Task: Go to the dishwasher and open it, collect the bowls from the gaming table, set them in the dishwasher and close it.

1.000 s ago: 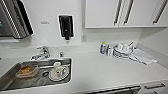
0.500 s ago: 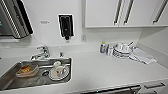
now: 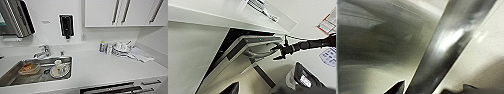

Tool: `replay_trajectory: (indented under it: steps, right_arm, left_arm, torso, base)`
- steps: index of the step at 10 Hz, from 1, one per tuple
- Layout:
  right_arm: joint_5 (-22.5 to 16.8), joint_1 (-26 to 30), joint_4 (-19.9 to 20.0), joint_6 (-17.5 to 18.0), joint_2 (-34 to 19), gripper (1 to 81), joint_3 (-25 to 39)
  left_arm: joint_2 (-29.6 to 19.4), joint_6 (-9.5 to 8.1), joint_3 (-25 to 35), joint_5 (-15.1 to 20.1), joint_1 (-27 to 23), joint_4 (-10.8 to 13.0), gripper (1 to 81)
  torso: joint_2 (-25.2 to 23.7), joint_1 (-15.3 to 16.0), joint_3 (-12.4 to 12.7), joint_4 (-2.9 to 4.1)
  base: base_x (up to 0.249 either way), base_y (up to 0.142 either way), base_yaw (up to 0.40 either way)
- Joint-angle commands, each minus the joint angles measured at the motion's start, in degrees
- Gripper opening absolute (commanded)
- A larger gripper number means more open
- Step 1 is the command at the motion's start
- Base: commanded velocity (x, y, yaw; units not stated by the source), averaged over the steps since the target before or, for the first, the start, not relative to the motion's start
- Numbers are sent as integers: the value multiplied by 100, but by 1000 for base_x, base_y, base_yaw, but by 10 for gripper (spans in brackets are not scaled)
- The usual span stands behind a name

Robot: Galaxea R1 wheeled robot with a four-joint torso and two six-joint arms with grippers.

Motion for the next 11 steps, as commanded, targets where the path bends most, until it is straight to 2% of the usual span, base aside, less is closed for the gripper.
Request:
replay_trajectory:
  steps: [1, 7, 11]
  right_arm:
    - [-932, 224, -129, -91, -155, 811, -44]
    - [-880, -67, -225, -91, 318, 811, -396]
    - [-748, -260, -261, -91, 372, 811, -509]
  left_arm:
    - [-293, 10, 175, 66, -352, 139, 811]
    - [-284, 19, 175, 110, -344, 139, 811]
    - [-188, 10, 140, 233, -344, 139, 811]
  torso:
    - [0, 0, 0, 0]
    - [0, 0, 0, 0]
    - [0, 0, 0, 0]
  base:
    - [-69, 0, 0]
    - [-69, 0, 0]
    - [-76, 0, 0]
